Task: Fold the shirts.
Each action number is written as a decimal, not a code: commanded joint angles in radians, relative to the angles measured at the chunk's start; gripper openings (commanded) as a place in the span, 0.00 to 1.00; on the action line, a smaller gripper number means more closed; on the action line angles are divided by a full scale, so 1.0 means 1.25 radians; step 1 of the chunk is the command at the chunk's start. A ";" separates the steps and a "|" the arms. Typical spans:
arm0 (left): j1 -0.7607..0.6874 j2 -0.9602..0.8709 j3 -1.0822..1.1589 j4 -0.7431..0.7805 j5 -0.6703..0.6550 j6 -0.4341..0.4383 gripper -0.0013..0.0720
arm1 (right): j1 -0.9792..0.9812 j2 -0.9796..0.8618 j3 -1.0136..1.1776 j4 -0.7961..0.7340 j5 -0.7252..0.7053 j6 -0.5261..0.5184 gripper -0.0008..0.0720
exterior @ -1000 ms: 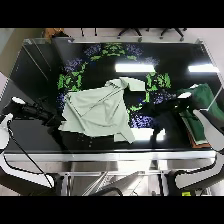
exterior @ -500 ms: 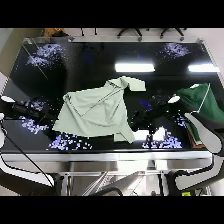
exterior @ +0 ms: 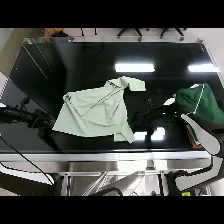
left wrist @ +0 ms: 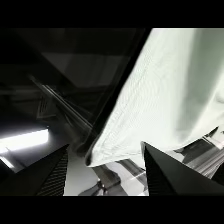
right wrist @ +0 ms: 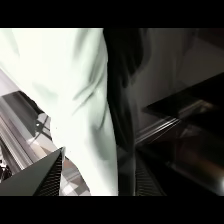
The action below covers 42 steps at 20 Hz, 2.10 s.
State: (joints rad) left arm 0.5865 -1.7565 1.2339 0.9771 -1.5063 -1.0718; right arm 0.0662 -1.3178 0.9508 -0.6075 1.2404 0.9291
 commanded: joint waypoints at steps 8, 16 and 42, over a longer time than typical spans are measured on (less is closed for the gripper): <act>-0.121 0.000 -0.153 -0.103 0.091 0.034 0.63 | 0.084 -0.001 -0.001 0.007 -0.008 0.012 0.70; -0.198 0.024 -0.069 -0.114 0.032 0.025 0.03 | 0.111 0.023 0.027 0.017 0.034 0.029 0.04; -0.242 0.615 0.231 -0.274 0.199 -0.061 0.03 | -0.131 0.174 0.795 -0.044 -0.146 0.005 0.03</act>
State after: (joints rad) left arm 0.3935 -0.8864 1.6562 0.5240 -1.3602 -1.1847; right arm -0.1158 -0.9859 2.0647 -0.7048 1.0805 1.0065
